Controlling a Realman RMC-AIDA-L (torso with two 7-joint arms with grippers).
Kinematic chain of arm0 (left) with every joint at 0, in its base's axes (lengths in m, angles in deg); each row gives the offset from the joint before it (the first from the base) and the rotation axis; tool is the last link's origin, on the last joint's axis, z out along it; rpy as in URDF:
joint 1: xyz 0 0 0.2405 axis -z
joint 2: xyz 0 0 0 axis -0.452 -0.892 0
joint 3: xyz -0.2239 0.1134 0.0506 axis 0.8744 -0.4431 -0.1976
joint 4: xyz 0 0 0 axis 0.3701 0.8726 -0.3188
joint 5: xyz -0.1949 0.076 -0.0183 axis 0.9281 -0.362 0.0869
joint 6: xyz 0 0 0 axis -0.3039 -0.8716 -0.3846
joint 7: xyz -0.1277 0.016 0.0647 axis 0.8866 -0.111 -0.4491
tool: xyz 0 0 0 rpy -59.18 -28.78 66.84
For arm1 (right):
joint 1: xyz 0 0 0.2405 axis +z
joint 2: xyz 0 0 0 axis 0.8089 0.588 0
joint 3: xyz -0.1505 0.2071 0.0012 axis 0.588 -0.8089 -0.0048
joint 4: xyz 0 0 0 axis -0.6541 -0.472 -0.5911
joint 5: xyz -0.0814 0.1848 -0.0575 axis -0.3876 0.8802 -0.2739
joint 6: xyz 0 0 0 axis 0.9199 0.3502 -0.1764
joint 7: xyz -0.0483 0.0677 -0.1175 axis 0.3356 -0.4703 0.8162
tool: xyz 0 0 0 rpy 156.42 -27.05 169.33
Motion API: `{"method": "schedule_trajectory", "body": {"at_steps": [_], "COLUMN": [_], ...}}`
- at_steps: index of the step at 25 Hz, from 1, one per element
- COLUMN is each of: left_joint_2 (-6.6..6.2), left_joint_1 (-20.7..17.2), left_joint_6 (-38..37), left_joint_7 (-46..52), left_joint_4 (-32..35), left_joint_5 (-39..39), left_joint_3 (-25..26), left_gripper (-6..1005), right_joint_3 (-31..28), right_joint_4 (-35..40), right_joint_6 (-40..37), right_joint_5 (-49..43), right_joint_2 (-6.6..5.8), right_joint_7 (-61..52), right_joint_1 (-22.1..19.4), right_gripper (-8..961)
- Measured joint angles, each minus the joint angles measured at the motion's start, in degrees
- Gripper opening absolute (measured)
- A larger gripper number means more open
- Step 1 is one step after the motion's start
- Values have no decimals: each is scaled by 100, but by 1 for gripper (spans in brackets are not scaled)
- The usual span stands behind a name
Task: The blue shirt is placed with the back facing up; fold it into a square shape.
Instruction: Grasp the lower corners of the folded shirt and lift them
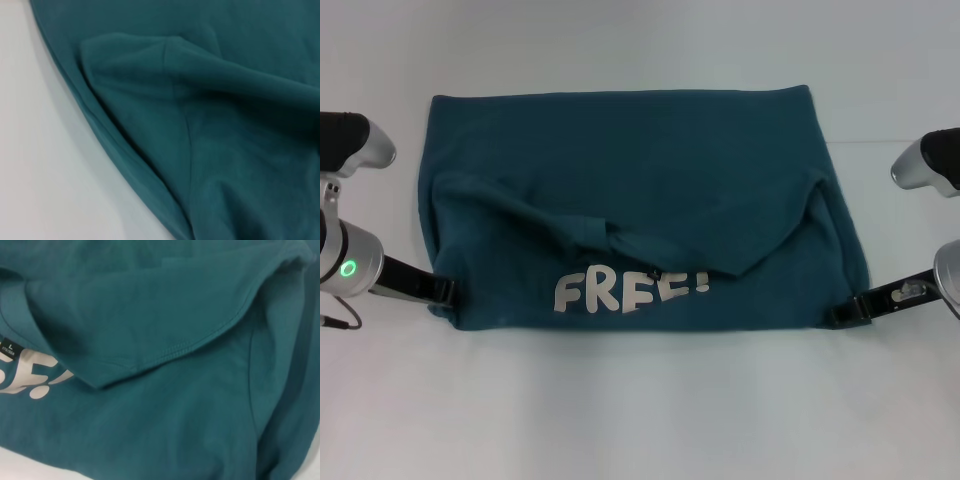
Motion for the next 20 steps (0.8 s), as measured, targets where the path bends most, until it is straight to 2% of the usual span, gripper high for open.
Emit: {"method": "schedule_trajectory", "body": {"at_steps": [7,10,15,20], "left_joint_2": [20,25,2,-20], "left_joint_1": [-7,-32,-49,-55], "left_joint_6": [-18,-31,-119,-385], "left_joint_7": [-81,-132,-197,-254], "left_joint_4": [-4,-2,38,198], "left_joint_5": [20,44,44,44], "left_joint_3": [0,6,8,48], "left_gripper": [95,95,95,94], "right_joint_3": [5,5,-3,2], "right_joint_4": [-105,-107,82,485], "right_joint_6": [136,134,-6,-253], "right_joint_5": [24,40,50,54], "right_joint_2": [6,6,6,12], "right_joint_7": [41,86,162,185], "right_joint_1": [33,33,-7,-120], "right_gripper": [462,208,106,106]}}
